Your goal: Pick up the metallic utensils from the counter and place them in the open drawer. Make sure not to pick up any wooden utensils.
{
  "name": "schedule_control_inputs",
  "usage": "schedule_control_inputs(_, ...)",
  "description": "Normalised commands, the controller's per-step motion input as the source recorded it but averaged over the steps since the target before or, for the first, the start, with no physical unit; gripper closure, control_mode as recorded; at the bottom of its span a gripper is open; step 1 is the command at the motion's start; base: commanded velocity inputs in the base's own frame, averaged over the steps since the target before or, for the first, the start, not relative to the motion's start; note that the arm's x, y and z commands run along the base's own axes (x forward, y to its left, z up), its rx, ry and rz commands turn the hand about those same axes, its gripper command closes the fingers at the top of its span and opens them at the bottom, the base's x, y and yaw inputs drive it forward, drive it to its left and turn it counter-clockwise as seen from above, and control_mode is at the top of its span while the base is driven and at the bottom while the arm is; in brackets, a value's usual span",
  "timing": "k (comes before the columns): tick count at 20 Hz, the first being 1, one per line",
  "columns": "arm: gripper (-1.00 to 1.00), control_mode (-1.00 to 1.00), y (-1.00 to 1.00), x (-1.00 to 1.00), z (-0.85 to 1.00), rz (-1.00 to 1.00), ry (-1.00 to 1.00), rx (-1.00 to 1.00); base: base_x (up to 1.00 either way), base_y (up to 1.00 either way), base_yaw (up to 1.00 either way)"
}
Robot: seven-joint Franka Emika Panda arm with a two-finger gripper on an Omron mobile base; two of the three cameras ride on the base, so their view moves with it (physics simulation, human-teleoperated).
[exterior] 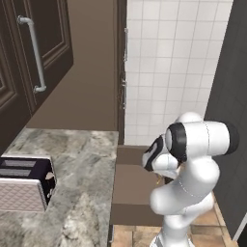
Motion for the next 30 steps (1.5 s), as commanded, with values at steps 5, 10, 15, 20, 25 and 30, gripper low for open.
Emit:
schedule_control_inputs(5,1.00,-1.00,-0.08,-0.15,0.17,0.01,-0.16,-0.05,0.00,0.00,0.00)
schedule_control_inputs(10,1.00,-1.00,0.03,-0.19,0.86,0.06,-0.08,0.01,0.00,0.00,0.00)
schedule_control_inputs(15,1.00,-1.00,0.19,-0.01,0.75,0.14,0.02,0.07,0.00,0.00,0.00)
schedule_control_inputs(20,1.00,-1.00,0.11,0.00,-0.08,0.08,0.01,0.00,0.00,0.00,0.00)
schedule_control_inputs(25,1.00,-1.00,0.14,0.32,-0.37,0.00,0.00,-0.02,0.00,0.00,0.00)
schedule_control_inputs(30,1.00,-1.00,0.06,0.55,-0.42,0.00,0.08,-0.01,0.00,0.00,0.00)
